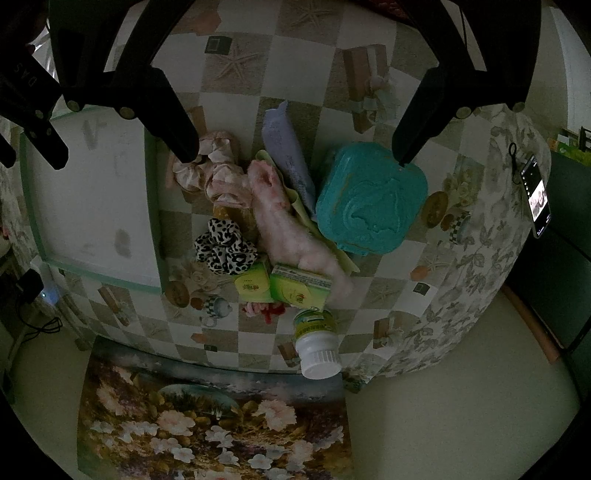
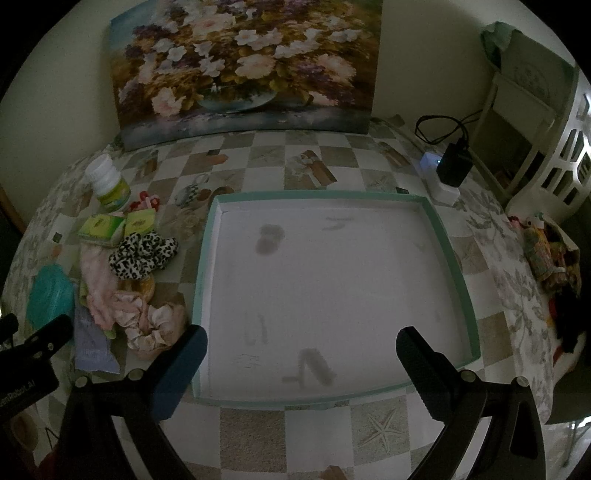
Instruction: Organize soft objects
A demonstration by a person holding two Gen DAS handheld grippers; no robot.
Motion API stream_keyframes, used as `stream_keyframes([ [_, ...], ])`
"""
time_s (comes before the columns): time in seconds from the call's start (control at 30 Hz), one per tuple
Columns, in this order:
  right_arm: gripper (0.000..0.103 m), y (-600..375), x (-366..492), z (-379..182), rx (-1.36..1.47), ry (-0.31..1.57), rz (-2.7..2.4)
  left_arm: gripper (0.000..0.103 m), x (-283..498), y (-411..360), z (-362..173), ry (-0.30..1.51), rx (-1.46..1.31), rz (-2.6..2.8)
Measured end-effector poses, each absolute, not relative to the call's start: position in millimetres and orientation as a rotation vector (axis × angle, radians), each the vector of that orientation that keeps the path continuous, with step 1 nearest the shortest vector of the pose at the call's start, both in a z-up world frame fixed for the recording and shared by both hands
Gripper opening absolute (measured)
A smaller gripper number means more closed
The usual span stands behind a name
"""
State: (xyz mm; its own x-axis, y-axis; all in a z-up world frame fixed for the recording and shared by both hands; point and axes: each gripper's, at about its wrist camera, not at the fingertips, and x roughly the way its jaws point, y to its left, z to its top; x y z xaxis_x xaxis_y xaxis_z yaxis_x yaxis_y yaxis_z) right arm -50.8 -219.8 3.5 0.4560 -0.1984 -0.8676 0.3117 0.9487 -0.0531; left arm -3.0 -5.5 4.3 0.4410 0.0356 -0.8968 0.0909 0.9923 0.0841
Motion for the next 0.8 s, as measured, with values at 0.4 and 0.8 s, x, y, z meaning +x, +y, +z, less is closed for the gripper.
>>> stream_keyframes([
  [0.4, 0.103, -220.0, -51.1, 2.7, 0.117, 1.052, -0.315, 0.103, -3.6, -4.9, 4.2, 1.113, 0.129, -0.035],
  [0.8, 0.103, -219.3, -51.1, 2.5, 0.115, 1.053, -0.315, 0.103, -4.0, -4.6, 4.1, 1.113, 0.130, -0.034],
])
